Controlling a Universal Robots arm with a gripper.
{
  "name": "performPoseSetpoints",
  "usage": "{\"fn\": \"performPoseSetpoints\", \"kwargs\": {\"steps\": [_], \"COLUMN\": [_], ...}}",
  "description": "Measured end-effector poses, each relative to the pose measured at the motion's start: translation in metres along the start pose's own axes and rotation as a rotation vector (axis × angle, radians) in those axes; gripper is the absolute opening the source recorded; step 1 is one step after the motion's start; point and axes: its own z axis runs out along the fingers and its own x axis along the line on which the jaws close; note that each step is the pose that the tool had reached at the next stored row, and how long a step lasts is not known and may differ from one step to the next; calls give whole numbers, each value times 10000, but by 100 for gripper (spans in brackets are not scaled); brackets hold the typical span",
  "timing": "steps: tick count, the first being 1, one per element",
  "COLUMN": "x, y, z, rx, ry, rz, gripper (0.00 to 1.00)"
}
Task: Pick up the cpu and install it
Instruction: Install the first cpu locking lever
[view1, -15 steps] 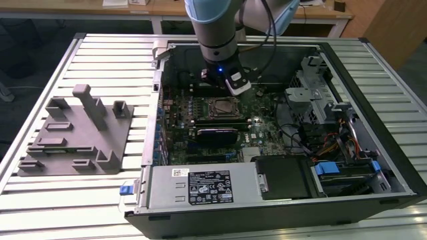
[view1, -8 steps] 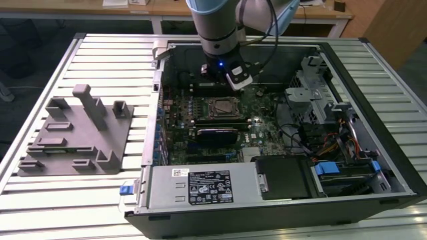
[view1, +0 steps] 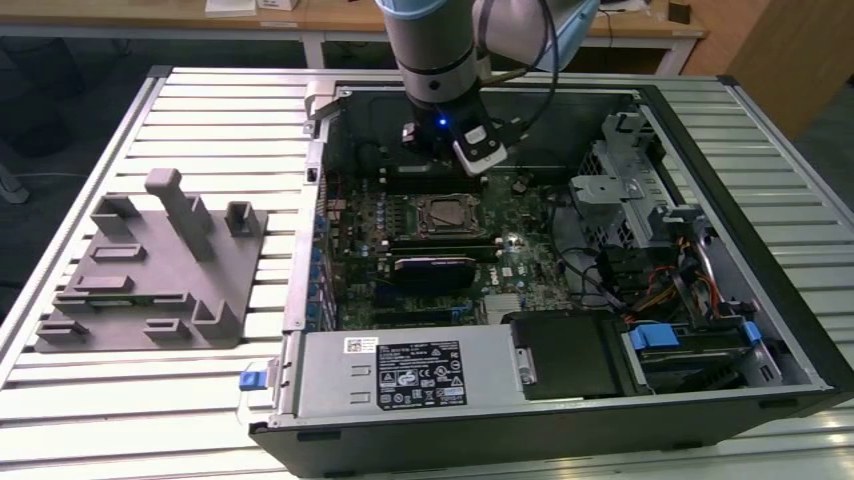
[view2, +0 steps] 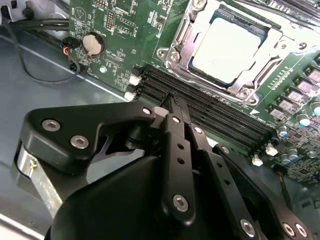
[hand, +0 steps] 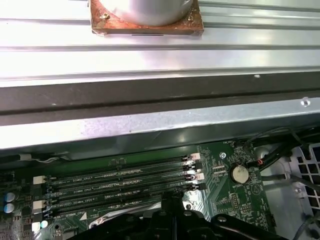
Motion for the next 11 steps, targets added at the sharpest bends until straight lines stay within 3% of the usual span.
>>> {"fn": "performPoseSetpoints", "kwargs": {"steps": [9,10,11], "x": [-13,-15,-20], "y": [13,14,17], "z": [-41,-40,-37], "rx": [4,29,114], "ry": [0,-2,-2], "rz": [-1,-5,-21], "gripper": [11,11,11]}}
